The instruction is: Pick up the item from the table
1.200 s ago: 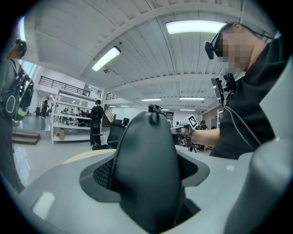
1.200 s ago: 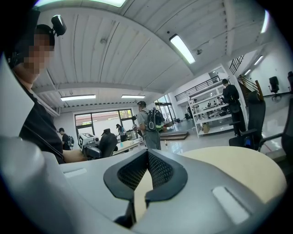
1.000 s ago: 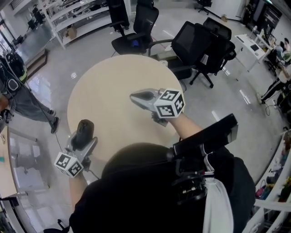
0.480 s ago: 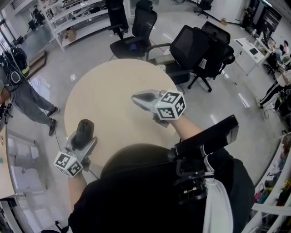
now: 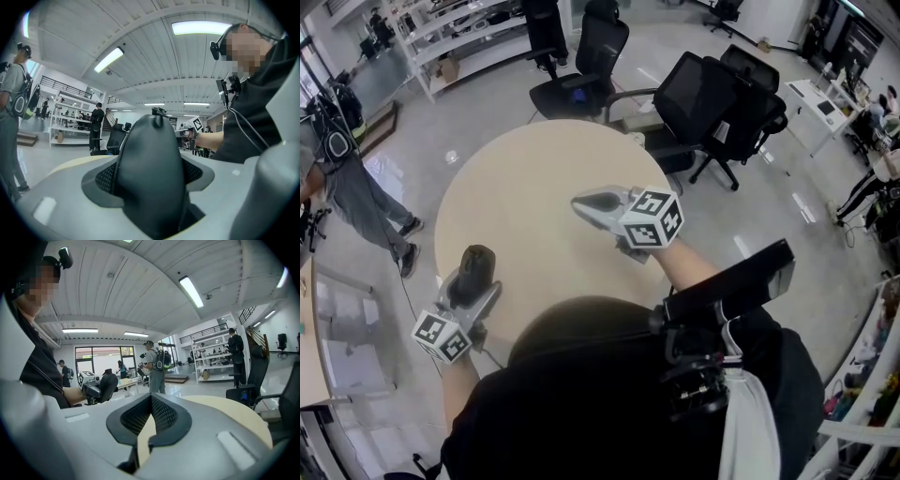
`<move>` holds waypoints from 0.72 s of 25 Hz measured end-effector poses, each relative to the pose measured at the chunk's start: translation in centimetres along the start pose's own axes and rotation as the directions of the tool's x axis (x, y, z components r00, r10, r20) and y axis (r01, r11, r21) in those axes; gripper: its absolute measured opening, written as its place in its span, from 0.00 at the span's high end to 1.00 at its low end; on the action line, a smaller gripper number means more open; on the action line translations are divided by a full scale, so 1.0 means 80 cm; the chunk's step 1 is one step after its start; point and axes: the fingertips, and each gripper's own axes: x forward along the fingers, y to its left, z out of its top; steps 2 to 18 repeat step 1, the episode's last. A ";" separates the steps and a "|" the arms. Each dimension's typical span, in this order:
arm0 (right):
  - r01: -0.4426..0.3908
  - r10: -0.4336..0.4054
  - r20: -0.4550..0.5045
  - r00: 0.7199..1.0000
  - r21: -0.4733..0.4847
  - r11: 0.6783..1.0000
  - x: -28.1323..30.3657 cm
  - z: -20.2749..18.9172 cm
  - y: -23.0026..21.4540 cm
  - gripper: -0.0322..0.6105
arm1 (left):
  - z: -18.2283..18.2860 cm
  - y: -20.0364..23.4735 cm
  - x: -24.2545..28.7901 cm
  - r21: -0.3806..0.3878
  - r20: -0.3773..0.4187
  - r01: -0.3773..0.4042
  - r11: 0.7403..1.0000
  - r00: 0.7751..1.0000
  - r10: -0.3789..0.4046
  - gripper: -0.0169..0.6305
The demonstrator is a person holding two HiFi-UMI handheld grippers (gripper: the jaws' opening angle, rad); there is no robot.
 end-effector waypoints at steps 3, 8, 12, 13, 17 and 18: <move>0.000 0.000 0.000 1.000 0.000 1.000 0.000 -0.001 0.000 0.93 | -0.001 0.001 0.000 0.002 0.002 0.003 1.000 1.000 -0.003 0.43; 0.000 0.000 0.000 1.000 0.000 1.000 0.000 -0.001 0.000 0.93 | -0.001 0.001 0.000 0.002 0.002 0.003 1.000 1.000 -0.003 0.43; 0.000 0.000 0.000 1.000 0.000 1.000 0.000 -0.001 0.000 0.93 | -0.001 0.001 0.000 0.002 0.002 0.003 1.000 1.000 -0.003 0.43; 0.000 0.000 0.000 1.000 0.000 1.000 0.000 -0.001 0.000 0.93 | -0.001 0.001 0.000 0.002 0.002 0.003 1.000 1.000 -0.003 0.43; 0.000 0.000 0.000 1.000 0.000 1.000 0.000 -0.001 0.000 0.93 | -0.001 0.001 0.000 0.002 0.002 0.003 1.000 1.000 -0.003 0.43; 0.000 0.000 0.000 1.000 0.000 1.000 0.000 -0.001 0.000 0.93 | -0.001 0.001 0.000 0.002 0.002 0.003 1.000 1.000 -0.003 0.43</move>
